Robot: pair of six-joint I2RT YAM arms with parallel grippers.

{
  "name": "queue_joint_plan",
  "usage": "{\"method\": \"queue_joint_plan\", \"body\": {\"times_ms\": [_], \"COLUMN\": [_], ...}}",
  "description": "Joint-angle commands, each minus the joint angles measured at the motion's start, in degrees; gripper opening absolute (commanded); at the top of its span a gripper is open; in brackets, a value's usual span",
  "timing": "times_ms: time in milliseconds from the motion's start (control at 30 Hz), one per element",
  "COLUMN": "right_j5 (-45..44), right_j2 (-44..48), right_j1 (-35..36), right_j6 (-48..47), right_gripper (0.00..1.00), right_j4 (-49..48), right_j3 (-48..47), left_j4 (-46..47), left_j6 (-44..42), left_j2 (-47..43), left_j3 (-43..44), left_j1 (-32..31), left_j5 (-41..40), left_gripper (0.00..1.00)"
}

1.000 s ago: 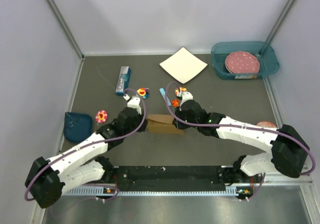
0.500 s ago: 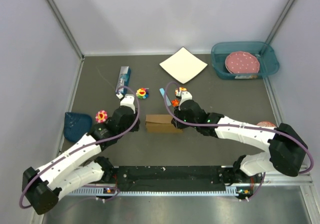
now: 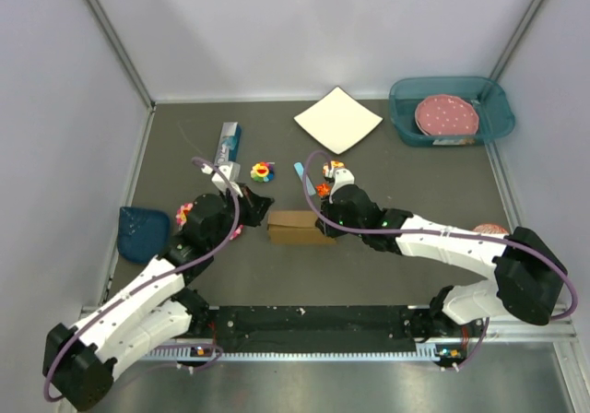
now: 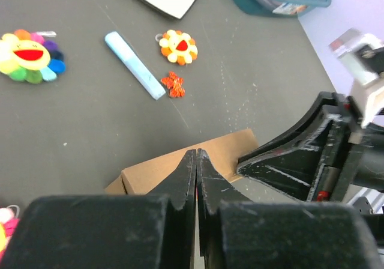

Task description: Fold the paper box

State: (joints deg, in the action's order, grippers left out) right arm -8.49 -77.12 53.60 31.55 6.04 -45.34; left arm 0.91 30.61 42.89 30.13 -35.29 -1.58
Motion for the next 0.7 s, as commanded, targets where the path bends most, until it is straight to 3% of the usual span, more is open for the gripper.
{"method": "queue_joint_plan", "body": {"times_ms": [0, 100, 433, 667], "right_j5": [0.8, 0.8, 0.4, -1.8], "right_j2": [-2.1, -1.4, 1.8, 13.8], "right_j1": [0.4, 0.4, 0.4, -1.2], "right_j6": [-0.3, -0.2, 0.4, 1.1], "right_gripper": [0.15, 0.14, 0.15, 0.18], "right_j4": [5.8, 5.8, 6.7, 5.4], "right_j3": [3.3, 4.0, 4.0, -0.2], "left_j4": [9.9, 12.1, 5.5, 3.5], "left_j6": [5.6, 8.1, 8.1, 7.1], "left_j2": [5.4, 8.1, 15.9, 13.1], "left_j3": [-3.5, -7.4, -10.7, -10.4], "left_j1": [3.5, 5.8, 6.5, 6.5], "left_j5": [10.0, 12.1, 12.5, 9.8], "left_gripper": [0.0, 0.0, 0.0, 0.0]}}
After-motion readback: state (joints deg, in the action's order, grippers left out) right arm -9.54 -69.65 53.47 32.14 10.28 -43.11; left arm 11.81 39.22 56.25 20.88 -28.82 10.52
